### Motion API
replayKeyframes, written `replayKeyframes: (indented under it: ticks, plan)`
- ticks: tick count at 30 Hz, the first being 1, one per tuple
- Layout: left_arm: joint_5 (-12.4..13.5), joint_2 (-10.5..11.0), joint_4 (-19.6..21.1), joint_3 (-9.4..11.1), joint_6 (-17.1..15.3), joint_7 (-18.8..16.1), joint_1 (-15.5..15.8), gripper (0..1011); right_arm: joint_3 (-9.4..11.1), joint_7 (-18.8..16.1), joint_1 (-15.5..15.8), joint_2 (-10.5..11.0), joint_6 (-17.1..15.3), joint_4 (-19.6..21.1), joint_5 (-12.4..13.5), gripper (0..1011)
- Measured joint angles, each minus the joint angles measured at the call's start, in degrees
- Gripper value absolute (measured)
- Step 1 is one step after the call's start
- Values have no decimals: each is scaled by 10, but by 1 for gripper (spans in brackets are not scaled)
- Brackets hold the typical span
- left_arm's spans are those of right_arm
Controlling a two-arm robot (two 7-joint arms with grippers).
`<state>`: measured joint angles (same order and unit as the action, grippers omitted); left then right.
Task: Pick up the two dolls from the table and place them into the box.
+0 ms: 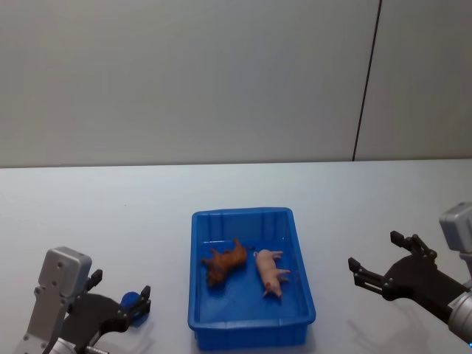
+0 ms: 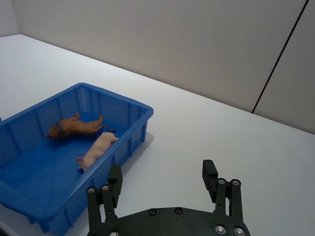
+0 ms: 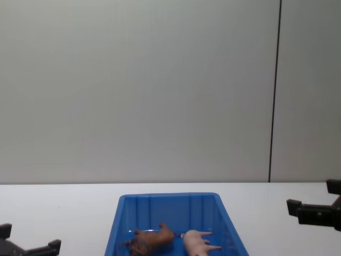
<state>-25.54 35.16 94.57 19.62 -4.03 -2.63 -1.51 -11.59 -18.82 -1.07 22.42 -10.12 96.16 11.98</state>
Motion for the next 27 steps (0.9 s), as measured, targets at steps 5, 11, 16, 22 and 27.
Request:
replayKeyframes:
  ticks: [5,11,16,22,27]
  plan:
    - [-1,4,-4,-1,-5,11,-6,1001,0,0,0,0,0,0,0,1001]
    - [5,2,-16,-1,-7,35,-4,1001,0,0,0,0,0,0,0,1001]
    - [13,-6,-33,1,-8,53,4,1001,0,0,0,0,0,0,0,1001]
    - [25,-16,-53,4,-3,67,14,1001,0,0,0,0,0,0,0,1001]
    - [34,-26,-70,6,6,70,21,1001,0,0,0,0,0,0,0,1001]
